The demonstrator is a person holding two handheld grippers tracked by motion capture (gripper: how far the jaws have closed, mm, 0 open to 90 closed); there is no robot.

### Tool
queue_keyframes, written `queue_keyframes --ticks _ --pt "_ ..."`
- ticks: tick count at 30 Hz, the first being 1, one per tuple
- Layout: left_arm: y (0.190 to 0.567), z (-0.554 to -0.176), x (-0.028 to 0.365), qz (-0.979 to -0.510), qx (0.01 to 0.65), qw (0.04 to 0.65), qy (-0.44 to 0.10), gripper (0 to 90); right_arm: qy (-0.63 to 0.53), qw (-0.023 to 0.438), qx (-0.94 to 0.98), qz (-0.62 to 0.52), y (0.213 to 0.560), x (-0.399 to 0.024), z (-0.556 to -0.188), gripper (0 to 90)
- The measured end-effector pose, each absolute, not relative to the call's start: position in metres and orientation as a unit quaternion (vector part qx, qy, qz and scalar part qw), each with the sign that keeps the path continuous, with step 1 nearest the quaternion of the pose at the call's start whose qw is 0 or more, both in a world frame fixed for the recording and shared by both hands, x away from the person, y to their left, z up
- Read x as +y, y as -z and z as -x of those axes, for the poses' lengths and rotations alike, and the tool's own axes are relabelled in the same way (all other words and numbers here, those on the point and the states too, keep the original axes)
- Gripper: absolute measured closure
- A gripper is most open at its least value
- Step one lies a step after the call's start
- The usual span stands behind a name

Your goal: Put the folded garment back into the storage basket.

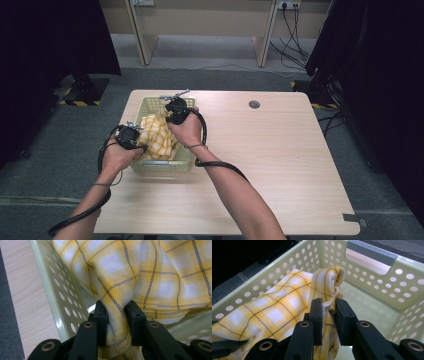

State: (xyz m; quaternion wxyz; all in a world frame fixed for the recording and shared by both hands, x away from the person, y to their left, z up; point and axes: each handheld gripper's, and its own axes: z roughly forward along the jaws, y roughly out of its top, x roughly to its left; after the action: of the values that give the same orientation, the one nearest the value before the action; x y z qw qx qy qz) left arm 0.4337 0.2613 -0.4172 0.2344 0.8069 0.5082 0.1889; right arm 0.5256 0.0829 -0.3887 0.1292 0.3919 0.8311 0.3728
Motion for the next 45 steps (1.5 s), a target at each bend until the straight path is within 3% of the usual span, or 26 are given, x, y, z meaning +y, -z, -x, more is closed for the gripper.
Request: queue_keyframes --ticks 20,33,45 --pt "0.417 -0.436 0.252 -0.826 0.492 0.185 -0.201 69.2 -0.353 0.129 0.841 -0.389 0.398 0.088 -0.525 77.5" --pt "0.412 -0.433 0.257 -0.820 0.500 0.210 -0.185 57.3 -0.338 0.129 0.846 -0.392 0.404 0.090 -0.524 77.6" --pt "0.400 -0.429 0.253 -0.812 0.494 0.234 -0.205 49.2 -0.319 0.119 0.853 -0.396 0.404 0.090 -0.526 76.5"
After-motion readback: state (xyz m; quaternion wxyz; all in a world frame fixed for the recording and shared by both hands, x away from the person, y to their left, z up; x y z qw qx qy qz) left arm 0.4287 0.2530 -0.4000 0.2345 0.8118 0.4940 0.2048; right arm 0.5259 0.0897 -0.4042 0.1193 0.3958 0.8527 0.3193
